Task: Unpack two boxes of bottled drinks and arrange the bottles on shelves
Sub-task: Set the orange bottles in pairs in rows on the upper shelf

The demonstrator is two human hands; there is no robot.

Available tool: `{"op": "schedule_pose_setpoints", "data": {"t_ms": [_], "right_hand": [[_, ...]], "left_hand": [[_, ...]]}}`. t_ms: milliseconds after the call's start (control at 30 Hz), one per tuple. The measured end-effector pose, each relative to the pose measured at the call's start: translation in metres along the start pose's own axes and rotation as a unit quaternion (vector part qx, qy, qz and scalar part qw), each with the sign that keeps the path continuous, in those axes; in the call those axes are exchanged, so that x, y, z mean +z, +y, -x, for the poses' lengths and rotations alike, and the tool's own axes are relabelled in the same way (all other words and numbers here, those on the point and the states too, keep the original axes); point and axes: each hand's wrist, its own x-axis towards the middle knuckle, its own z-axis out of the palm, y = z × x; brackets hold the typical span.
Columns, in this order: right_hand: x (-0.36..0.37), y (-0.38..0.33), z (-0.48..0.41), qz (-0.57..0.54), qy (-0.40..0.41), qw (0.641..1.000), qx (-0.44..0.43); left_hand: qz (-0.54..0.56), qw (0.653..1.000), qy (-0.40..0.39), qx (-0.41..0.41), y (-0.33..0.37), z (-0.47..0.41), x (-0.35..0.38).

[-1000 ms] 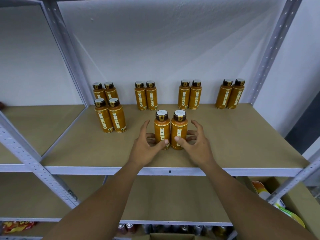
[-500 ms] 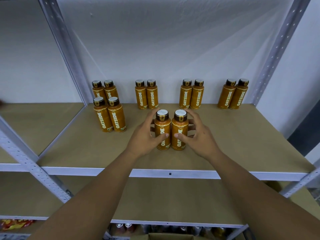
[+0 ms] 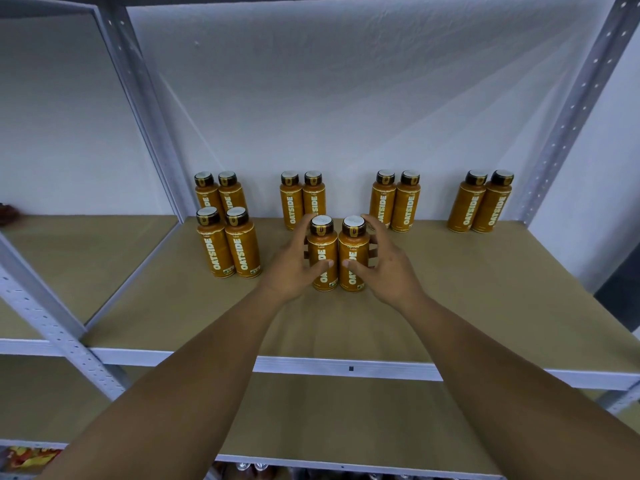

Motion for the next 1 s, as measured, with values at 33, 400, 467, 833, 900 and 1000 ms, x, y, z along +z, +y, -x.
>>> {"op": "schedule_pose_setpoints", "data": {"t_ms": [33,400,467,833,900,1000], "right_hand": [[0.001,0.0,-0.003,0.004,0.001,1.0,-0.002],[0.012,0.005,-0.025,0.023,-0.001,1.0,-0.001],[0.014,0.005,-0.027,0.021,0.0,1.0,0.0],[0.018,0.011,-0.032,0.028,0.0,1.0,-0.004],[0.018,0.012,-0.033,0.023,0.0,1.0,-0.002],[0.018,0.013,-0.033,0.021,0.001,1.0,0.0]], "left_hand": [[-0.003,1.0,0.0,0.0,-0.001,-0.003,0.0],[-0.004,1.0,-0.003,-0.001,-0.01,-0.023,0.0],[-0.004,1.0,-0.001,0.003,-0.012,-0.025,0.0],[-0.004,1.0,0.014,0.012,-0.017,-0.028,0.004],[-0.006,1.0,0.014,0.011,-0.017,-0.028,0.005],[-0.006,1.0,0.012,0.008,-0.018,-0.028,0.006]]}}
